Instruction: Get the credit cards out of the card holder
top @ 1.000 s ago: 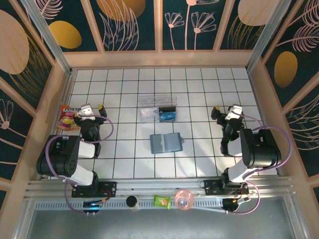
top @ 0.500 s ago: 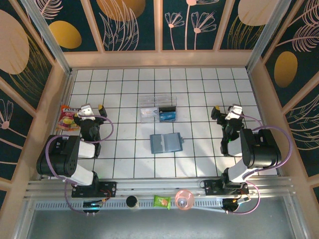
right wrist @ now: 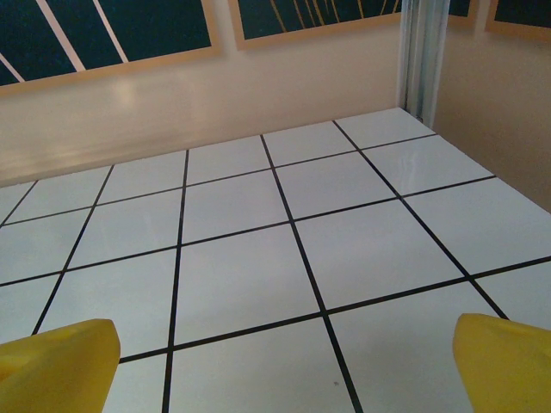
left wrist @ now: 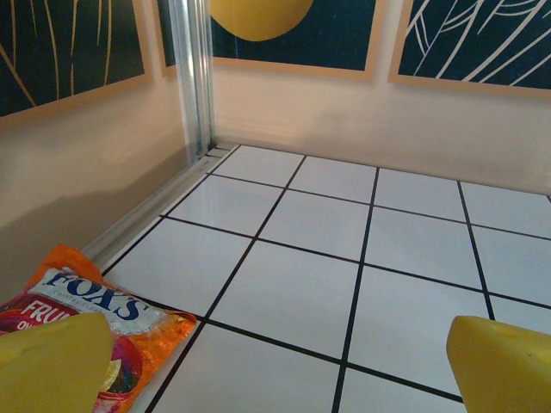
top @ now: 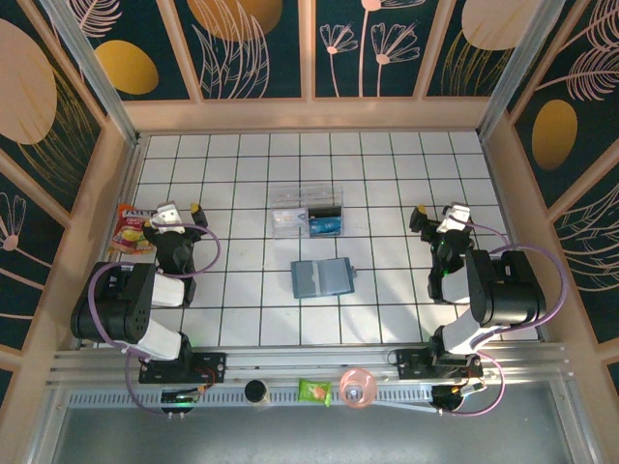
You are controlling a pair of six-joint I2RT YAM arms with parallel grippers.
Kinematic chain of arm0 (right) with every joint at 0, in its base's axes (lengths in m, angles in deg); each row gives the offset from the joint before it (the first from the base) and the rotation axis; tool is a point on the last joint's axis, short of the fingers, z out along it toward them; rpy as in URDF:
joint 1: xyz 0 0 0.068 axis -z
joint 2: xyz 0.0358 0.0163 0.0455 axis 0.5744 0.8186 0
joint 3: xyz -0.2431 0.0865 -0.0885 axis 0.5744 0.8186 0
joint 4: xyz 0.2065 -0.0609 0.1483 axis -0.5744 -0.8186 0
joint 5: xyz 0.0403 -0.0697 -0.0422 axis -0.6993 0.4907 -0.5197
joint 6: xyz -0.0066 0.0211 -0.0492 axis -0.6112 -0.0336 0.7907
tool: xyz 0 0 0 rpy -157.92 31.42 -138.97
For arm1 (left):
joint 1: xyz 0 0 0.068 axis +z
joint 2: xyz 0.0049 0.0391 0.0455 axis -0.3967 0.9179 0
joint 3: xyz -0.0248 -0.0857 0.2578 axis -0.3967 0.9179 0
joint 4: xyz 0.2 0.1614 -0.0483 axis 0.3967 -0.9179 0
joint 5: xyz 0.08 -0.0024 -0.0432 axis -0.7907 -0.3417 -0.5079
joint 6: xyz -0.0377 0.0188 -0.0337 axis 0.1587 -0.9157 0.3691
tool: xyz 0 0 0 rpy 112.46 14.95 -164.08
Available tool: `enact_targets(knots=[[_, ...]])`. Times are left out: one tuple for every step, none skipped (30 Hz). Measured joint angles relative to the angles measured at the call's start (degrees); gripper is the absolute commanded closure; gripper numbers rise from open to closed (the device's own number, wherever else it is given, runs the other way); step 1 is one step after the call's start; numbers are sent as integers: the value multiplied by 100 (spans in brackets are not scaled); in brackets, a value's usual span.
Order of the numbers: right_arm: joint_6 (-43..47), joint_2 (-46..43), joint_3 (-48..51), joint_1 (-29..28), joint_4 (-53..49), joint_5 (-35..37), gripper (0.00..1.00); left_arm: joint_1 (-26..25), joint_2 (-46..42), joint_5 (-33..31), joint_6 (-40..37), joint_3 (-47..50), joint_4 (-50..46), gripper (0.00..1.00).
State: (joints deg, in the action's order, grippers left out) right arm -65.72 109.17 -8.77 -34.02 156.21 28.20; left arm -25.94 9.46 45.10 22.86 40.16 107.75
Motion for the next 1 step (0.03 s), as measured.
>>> enact_targets(knots=[[0,0,0,0,0,0,1,0,2,0,0,0,0,1]])
